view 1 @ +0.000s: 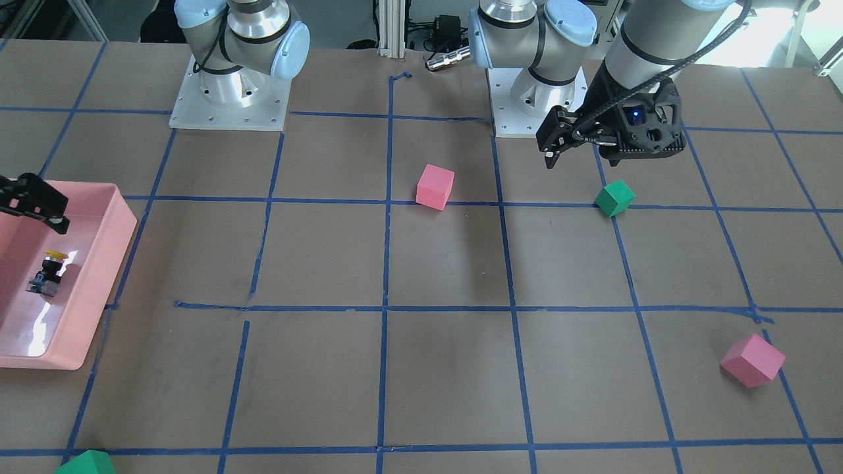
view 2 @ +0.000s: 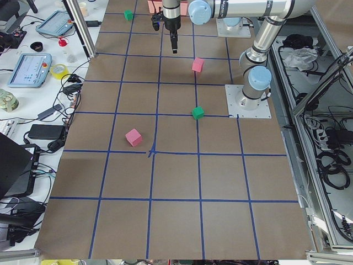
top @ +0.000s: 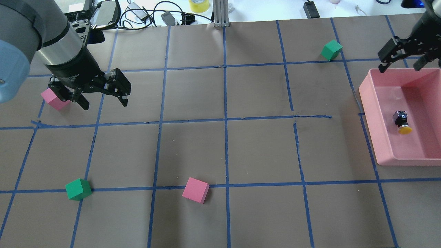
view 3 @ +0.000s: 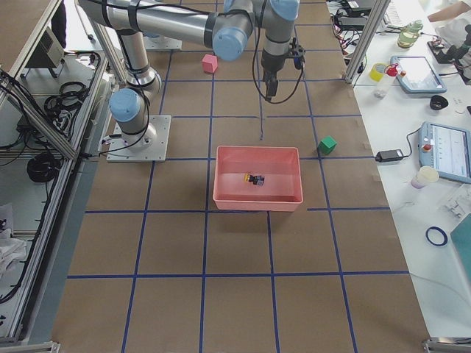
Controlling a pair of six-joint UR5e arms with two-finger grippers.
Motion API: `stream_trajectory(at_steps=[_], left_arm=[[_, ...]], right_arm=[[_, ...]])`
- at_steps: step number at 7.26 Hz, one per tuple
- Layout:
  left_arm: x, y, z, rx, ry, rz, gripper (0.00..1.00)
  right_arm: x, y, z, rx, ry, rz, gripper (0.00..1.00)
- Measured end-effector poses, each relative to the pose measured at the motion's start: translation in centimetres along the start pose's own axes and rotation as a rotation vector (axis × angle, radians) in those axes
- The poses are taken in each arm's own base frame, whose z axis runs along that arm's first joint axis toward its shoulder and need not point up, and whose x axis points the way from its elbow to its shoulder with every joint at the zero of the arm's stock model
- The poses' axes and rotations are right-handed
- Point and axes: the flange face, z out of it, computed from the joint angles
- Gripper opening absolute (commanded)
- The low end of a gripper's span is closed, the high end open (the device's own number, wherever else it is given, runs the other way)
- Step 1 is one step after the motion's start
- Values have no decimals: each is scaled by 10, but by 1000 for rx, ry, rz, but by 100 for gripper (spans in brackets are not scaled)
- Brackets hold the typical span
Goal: Align button upright
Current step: 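Move the right gripper over the pink tray above the yellow-capped button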
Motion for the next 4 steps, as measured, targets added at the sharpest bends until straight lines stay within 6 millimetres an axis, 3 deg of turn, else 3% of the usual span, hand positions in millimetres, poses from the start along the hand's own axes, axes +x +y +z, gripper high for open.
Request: stream_trajectory(at_steps=[2, 4], left_arm=[[0, 0, 0, 0, 0, 0, 100], [0, 0, 0, 0, 1, 0, 100]], right_arm=[[53, 1, 56, 27, 54, 19, 100], [78, 10, 93, 50, 73, 52, 100]])
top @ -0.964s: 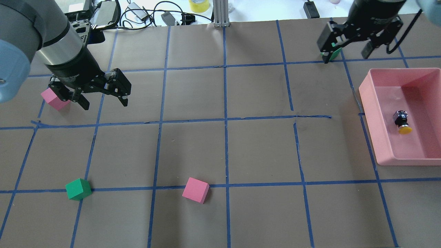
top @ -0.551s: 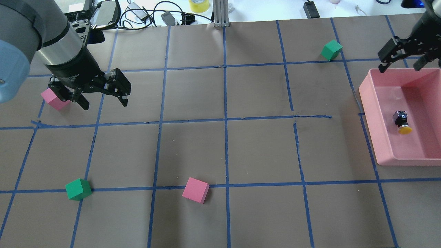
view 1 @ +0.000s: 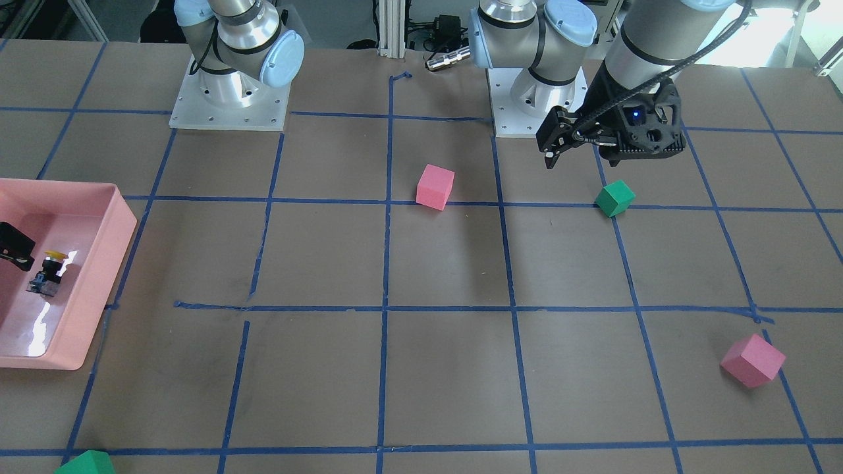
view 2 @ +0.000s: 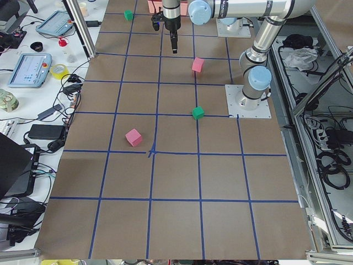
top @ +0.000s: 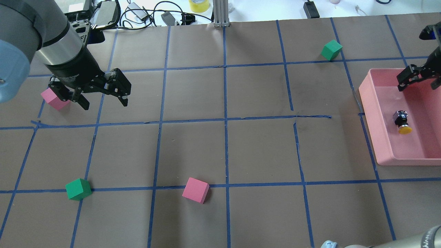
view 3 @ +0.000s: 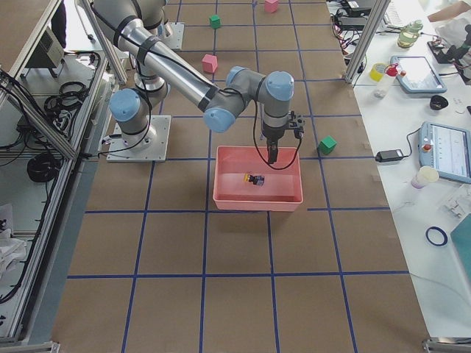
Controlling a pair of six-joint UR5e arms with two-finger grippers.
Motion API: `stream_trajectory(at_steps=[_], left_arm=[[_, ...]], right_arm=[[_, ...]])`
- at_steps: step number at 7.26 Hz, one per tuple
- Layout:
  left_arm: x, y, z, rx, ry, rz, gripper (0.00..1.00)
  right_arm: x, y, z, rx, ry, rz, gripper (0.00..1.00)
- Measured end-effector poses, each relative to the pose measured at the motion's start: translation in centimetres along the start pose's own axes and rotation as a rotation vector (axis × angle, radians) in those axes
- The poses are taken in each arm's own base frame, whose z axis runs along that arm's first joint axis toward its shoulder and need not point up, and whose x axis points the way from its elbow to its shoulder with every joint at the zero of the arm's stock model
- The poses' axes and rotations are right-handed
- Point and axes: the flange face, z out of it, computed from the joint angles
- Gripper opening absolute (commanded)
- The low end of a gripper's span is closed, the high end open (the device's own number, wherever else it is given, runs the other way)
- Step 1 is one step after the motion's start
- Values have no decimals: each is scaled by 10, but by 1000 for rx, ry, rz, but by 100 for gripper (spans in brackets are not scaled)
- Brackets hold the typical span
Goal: Align button upright
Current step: 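Move the right gripper over the pink tray above the yellow-capped button, then lower the right gripper into the tray and grasp the button's blue body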
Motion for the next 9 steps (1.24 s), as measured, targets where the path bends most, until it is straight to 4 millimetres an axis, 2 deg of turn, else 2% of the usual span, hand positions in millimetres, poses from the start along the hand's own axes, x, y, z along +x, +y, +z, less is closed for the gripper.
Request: stream_trajectory(at_steps=[1, 4, 5, 9], left_arm=[[0, 0, 0, -1, 0, 0, 100], [0, 0, 0, 0, 1, 0, 100], [0, 0, 0, 0, 1, 0, 100], [0, 0, 1, -1, 0, 0, 100]], right_arm=[[3, 3, 11, -1, -1, 0, 100], [6, 1, 24, 5, 0, -2, 99], [6, 1, 27, 2, -2, -2, 96], [9, -5, 56, -15, -8, -2, 96]])
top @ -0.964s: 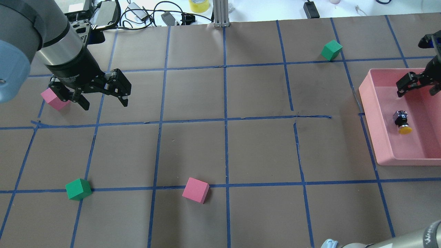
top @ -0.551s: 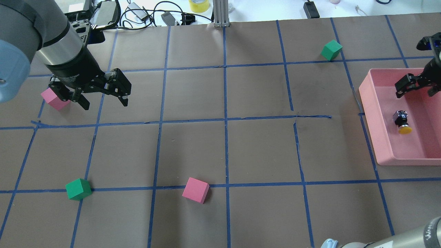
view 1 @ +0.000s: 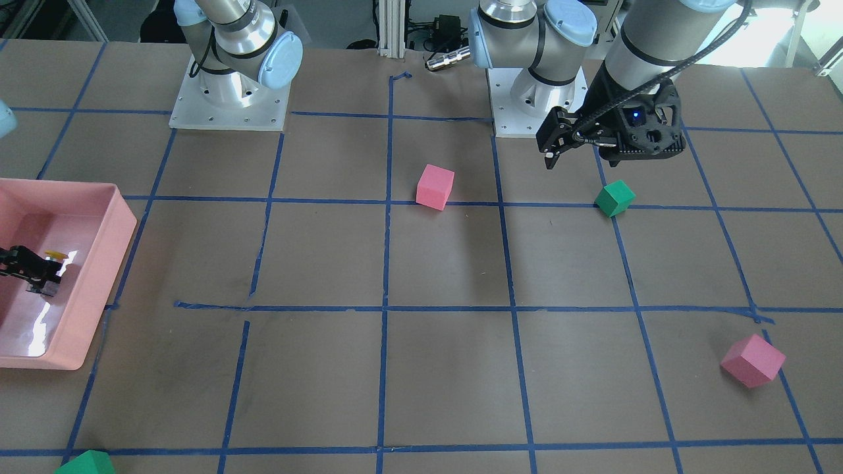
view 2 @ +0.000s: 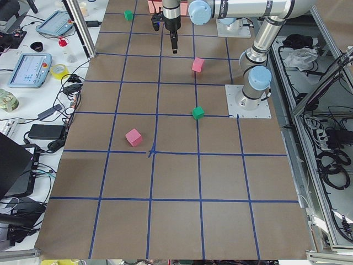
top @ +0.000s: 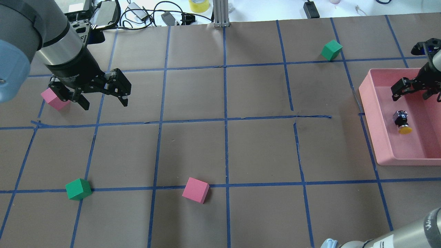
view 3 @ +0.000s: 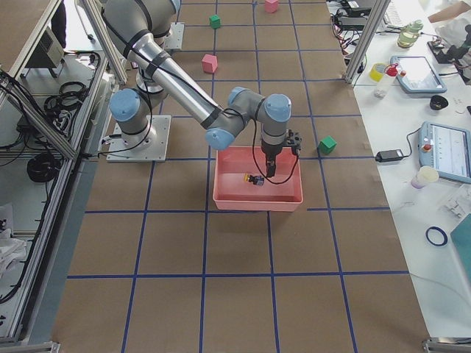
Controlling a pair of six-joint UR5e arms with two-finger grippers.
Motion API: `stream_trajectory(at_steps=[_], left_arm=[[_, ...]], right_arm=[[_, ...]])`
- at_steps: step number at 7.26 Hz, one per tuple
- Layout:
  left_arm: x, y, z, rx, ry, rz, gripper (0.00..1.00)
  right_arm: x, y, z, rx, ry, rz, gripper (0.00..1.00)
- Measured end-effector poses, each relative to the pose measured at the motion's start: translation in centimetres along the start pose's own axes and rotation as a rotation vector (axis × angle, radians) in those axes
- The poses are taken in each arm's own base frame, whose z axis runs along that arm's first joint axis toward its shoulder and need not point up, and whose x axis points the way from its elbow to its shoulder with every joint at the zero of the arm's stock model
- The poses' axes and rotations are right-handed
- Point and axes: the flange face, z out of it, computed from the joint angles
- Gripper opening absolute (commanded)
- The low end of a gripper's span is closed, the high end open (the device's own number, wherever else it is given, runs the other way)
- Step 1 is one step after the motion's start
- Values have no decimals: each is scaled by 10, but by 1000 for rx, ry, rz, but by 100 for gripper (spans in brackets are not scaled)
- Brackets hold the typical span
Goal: Align button upright
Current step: 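Lower the right gripper into the tray and grasp the button's blue body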
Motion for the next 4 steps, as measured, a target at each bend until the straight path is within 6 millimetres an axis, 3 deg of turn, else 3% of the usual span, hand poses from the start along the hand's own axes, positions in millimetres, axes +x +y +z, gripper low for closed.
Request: stream_trajectory(at_steps=[4], left_arm=[[0, 0, 0, 1, 0, 0, 100]], right_arm=[[1, 5, 33, -54, -26, 4, 97]])
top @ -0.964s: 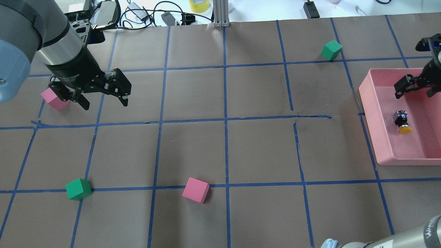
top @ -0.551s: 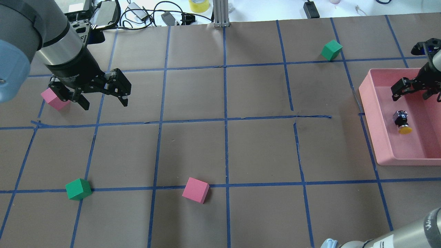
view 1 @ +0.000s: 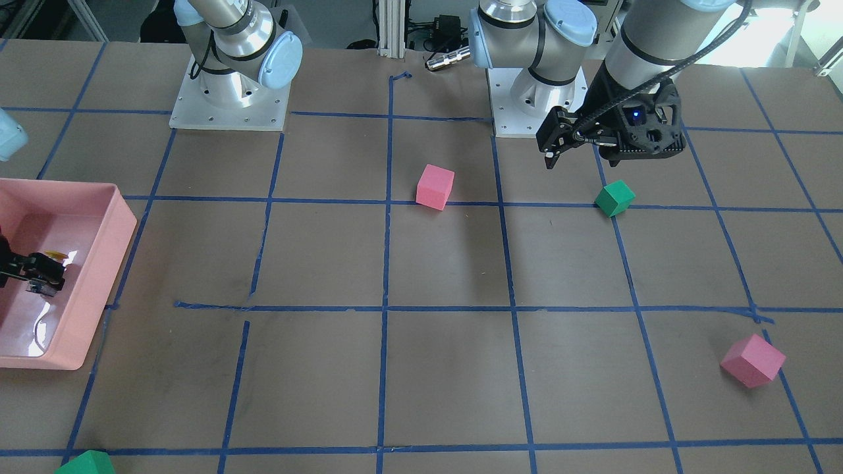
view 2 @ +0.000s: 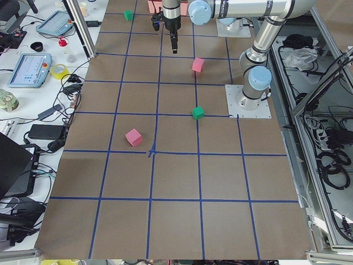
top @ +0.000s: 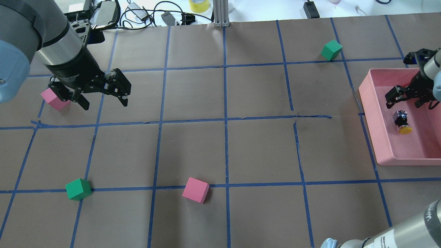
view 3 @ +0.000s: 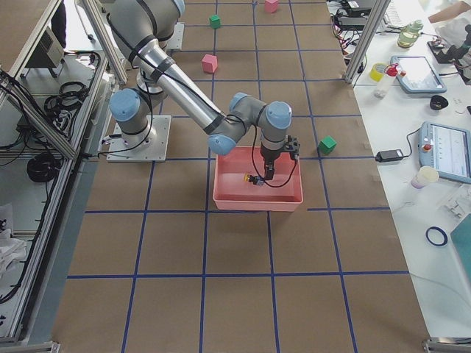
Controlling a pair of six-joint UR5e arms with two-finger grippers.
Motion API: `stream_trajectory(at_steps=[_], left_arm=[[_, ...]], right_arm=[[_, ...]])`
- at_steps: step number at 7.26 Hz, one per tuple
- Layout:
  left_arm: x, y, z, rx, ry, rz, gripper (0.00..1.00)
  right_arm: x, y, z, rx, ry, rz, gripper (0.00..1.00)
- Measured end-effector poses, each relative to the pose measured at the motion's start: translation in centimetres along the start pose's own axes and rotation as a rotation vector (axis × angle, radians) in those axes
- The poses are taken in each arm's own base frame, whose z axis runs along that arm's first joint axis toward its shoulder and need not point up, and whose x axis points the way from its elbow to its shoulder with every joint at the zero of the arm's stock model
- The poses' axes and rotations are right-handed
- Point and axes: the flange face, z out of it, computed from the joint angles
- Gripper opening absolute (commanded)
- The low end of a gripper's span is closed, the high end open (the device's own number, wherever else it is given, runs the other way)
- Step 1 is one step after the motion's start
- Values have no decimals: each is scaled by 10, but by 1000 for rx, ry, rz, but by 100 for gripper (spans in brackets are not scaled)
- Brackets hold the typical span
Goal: Align button upright
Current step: 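Lower the right gripper into the tray and grasp the button's blue body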
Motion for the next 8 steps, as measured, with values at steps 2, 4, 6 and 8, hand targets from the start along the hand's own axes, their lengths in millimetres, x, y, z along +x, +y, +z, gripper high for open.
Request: stream_trajectory(at_steps=[2, 4, 6, 8], left_arm=[[0, 0, 1, -2, 0, 1, 100], [0, 0, 1, -2, 1, 1, 100], [0, 0, 1, -2, 0, 1, 100], [0, 0, 1, -2, 0, 1, 100]], right_arm=[[3, 5, 8, -6, -5, 9, 98], [2, 8, 12, -8, -7, 11, 98], [0, 11, 16, -15, -10, 11, 98], [1, 12, 21, -20, -10, 12, 98]])
